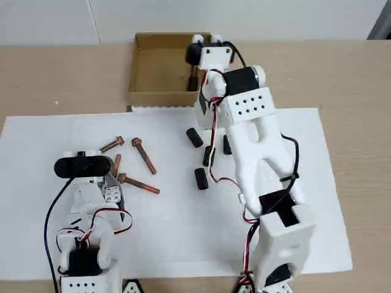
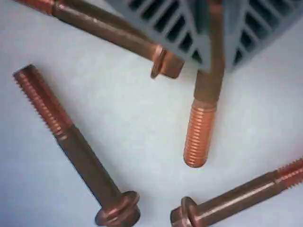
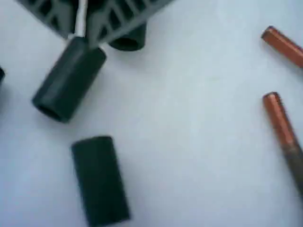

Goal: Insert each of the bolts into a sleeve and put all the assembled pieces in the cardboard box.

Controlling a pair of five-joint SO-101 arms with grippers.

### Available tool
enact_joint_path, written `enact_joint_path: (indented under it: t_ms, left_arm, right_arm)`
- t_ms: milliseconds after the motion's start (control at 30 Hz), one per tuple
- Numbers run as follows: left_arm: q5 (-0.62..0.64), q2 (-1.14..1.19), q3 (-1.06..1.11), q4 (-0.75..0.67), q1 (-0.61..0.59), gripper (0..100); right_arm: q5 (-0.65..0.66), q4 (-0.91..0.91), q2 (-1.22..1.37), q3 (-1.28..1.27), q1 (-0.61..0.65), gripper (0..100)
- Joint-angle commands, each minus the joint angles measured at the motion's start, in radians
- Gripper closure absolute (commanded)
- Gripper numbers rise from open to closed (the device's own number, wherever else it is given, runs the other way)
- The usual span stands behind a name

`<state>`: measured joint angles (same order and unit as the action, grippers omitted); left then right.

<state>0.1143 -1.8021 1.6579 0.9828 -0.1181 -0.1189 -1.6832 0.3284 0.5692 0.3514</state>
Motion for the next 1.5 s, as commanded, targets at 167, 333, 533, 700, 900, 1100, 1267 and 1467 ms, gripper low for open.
enact_joint_path:
  t_ms: [167,333,533,700,900,1100,1267,1467]
  left_arm:
    - [-0.005,-0.011,-0.005,-0.003,-0.006,99]
    - [-0.005,-0.011,-0.005,-0.003,-0.006,99]
    - [-0.005,-0.011,-0.005,-0.003,-0.006,99]
    - [-0.005,-0.011,-0.005,-0.003,-0.006,99]
    - [-0.005,-0.011,-0.005,-0.003,-0.006,99]
    - [-0.005,-0.011,-0.005,-0.003,-0.006,99]
    - [-0.005,-0.011,-0.005,-0.003,-0.006,99]
    - [-0.005,-0.011,-0.005,-0.003,-0.006,99]
  right_arm:
    - [-0.078,-0.010,0.094,-0.002,-0.094,85.2]
    - [-0.080,-0.010,0.171,-0.002,-0.077,85.2]
    - [-0.080,0.012,0.251,0.002,-0.082,85.2]
    - [-0.077,0.025,0.306,0.002,-0.073,85.2]
    - [-0.075,0.093,0.326,0.002,-0.064,88.1]
    - [-0.023,0.139,0.374,0.002,-0.065,95.2]
    - [-0.021,0.130,0.406,0.002,-0.065,99.6]
    - [-0.018,0.130,0.414,0.002,-0.065,99.1]
